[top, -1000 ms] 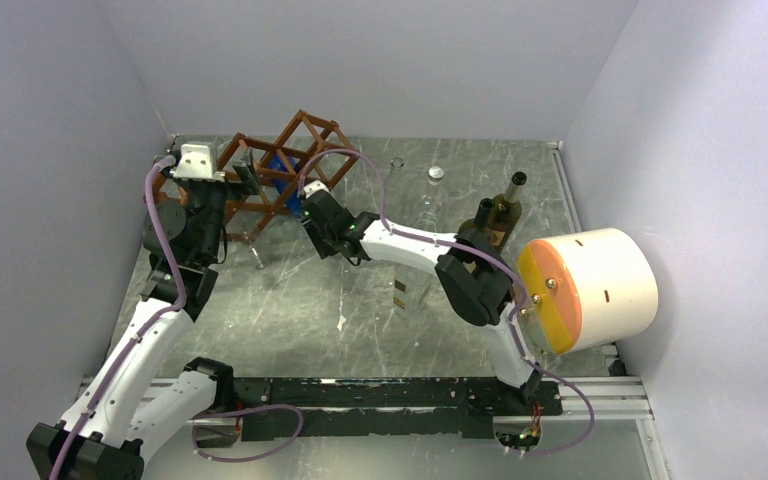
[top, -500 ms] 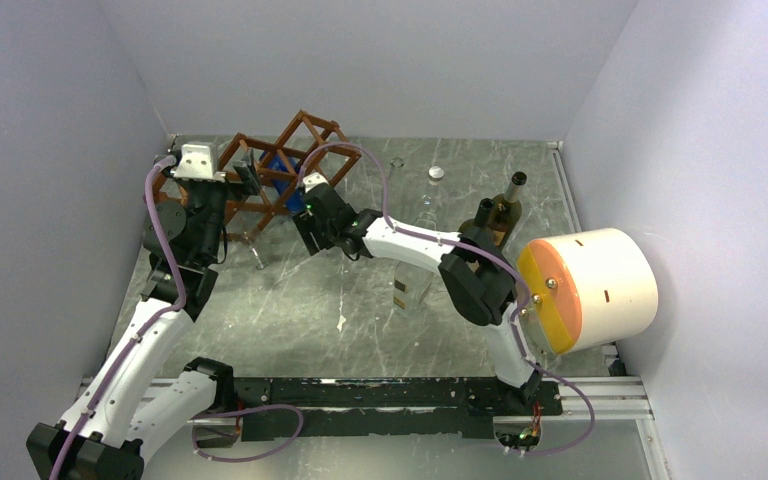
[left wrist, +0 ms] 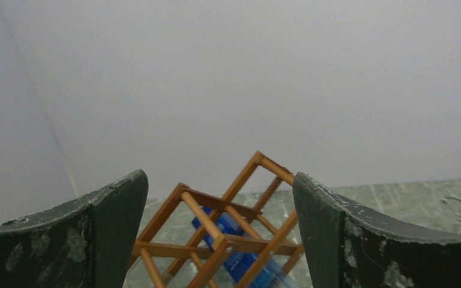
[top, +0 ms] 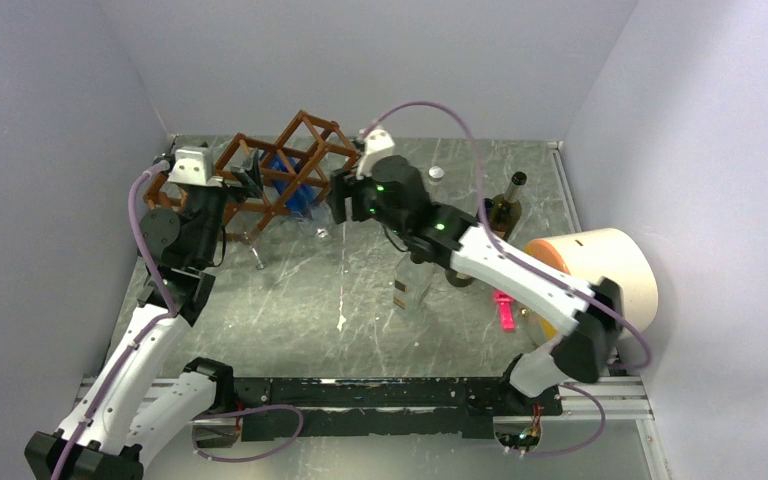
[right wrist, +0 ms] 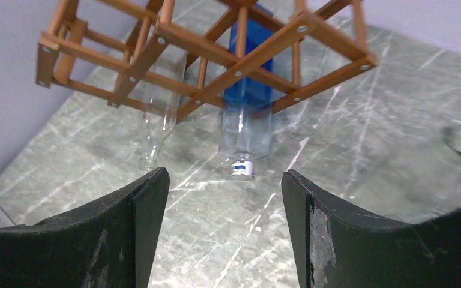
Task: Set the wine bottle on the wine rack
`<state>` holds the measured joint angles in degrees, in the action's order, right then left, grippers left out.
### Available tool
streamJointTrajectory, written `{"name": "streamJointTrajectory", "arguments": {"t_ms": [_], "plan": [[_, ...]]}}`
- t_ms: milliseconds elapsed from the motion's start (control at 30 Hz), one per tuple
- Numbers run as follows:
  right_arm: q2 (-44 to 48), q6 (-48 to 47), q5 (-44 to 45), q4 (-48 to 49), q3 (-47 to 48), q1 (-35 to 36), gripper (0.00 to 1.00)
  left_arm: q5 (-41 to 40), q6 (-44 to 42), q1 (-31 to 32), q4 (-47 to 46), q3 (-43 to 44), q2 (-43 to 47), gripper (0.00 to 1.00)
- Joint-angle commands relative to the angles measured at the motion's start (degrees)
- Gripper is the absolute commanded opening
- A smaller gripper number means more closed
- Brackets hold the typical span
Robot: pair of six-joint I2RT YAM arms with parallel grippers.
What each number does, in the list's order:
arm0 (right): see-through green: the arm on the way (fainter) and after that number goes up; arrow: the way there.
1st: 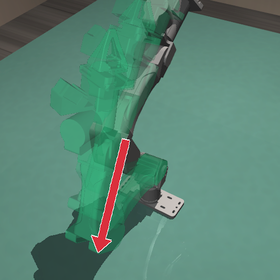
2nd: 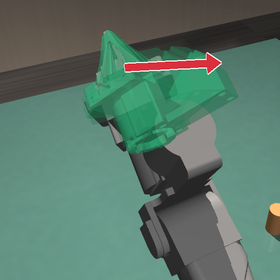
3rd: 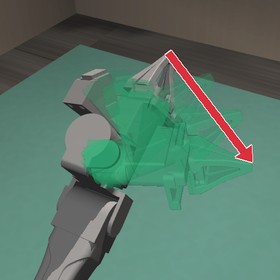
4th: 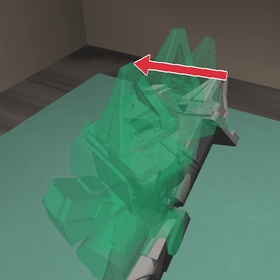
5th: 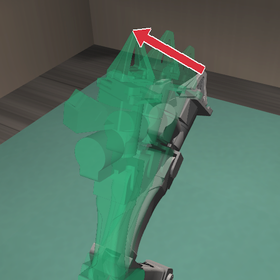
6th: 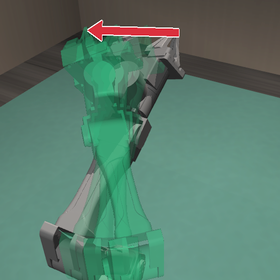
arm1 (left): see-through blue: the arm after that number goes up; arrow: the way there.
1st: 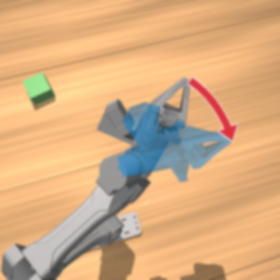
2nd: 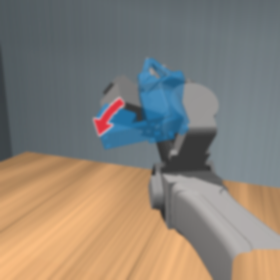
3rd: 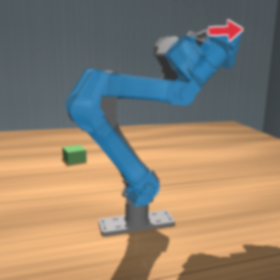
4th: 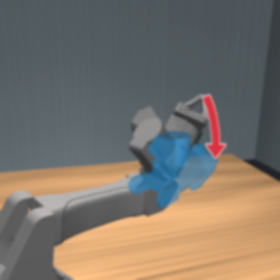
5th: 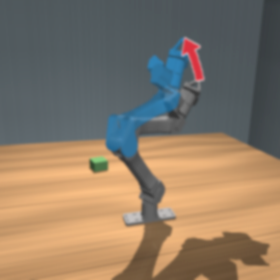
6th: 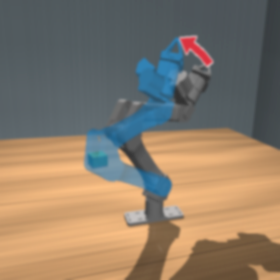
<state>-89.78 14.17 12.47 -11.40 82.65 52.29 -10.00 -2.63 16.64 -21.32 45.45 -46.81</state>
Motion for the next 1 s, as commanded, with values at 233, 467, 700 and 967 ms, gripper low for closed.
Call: {"name": "streamJointTrajectory", "arguments": {"t_ms": [233,467,700,967], "plan": [[22.35,3.89,20.42,-18.90,-8.70,-0.24,0.72,32.41,7.45,-0.32,-5.25,-0.49,-1.43,0.94],[26.35,4.75,14.10,-27.99,-10.84,-0.22,0.73,45.74,9.00,2.20,-5.28,1.22,-5.03,0.94],[28.97,5.75,9.81,-29.30,-15.56,-0.21,0.72,47.04,8.06,5.65,-4.74,1.24,-5.77,0.94],[28.59,3.68,10.30,-25.38,-19.66,-0.21,0.53,46.00,8.01,6.53,-5.99,0.19,-6.66,0.94]]}}
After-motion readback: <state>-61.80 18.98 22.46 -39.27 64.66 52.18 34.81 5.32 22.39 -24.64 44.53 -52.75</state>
